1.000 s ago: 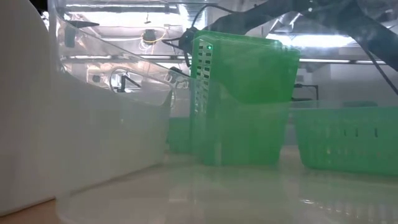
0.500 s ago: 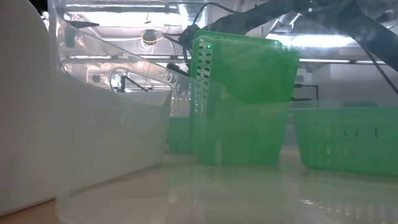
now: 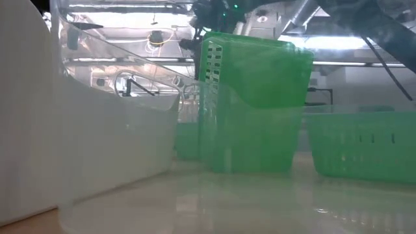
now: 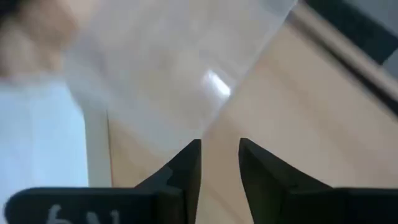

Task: Stack baskets on shelf by color
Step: Put the bottom right transparent bin on the shelf

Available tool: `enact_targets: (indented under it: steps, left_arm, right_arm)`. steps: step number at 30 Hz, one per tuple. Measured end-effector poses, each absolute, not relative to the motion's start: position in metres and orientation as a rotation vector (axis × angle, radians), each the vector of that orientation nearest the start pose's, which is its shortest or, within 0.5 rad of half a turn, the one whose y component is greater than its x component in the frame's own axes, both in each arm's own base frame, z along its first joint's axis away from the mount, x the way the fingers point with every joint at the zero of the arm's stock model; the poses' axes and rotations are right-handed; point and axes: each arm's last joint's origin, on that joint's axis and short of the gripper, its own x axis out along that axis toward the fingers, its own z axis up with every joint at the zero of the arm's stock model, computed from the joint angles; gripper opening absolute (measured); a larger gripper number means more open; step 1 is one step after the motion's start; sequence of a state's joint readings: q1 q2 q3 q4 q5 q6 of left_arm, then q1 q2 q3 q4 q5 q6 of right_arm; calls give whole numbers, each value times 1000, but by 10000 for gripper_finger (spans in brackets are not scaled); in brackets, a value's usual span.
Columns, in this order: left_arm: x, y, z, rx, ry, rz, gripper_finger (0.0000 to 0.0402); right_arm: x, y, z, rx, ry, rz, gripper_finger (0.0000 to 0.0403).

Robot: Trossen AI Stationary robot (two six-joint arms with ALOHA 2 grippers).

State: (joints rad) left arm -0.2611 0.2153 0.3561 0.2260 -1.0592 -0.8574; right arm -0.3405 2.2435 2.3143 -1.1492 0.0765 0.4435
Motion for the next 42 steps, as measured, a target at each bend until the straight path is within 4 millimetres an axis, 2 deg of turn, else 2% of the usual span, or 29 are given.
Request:
enact_targets:
  steps: [4,7,13,23,25,27,29,31,35,42]
  left_arm:
    - [77,6,283,-1034,-627,624,279]
    - [77,6,283,-1034,-627,624,279]
    - [77,6,283,-1031,-623,626,279]
    - [77,6,282,-1028,-619,629,279]
    - [77,6,282,-1028,-619,629,279]
    - [77,6,282,-1028,-619,629,279]
    - [77,6,282,-1028,-621,635,279]
    - [77,6,282,-1029,-626,647,279]
    - [76,6,282,-1030,-633,666,279]
    - [76,7,282,-1031,-640,687,279]
  right_arm:
    - [451,-135,280,438,1079,-611,99]
    - [453,-126,265,408,1133,-622,86]
    - [457,-125,260,412,1086,-634,71]
    - [469,-127,266,435,961,-569,70]
    - [467,-132,276,439,924,-573,70]
    - [467,-142,296,438,824,-588,70]
    - [462,-159,313,442,742,-627,70]
    - [459,-178,316,462,689,-644,70]
    - [461,-206,297,549,679,-630,66]
    - [473,-213,256,622,776,-540,50]
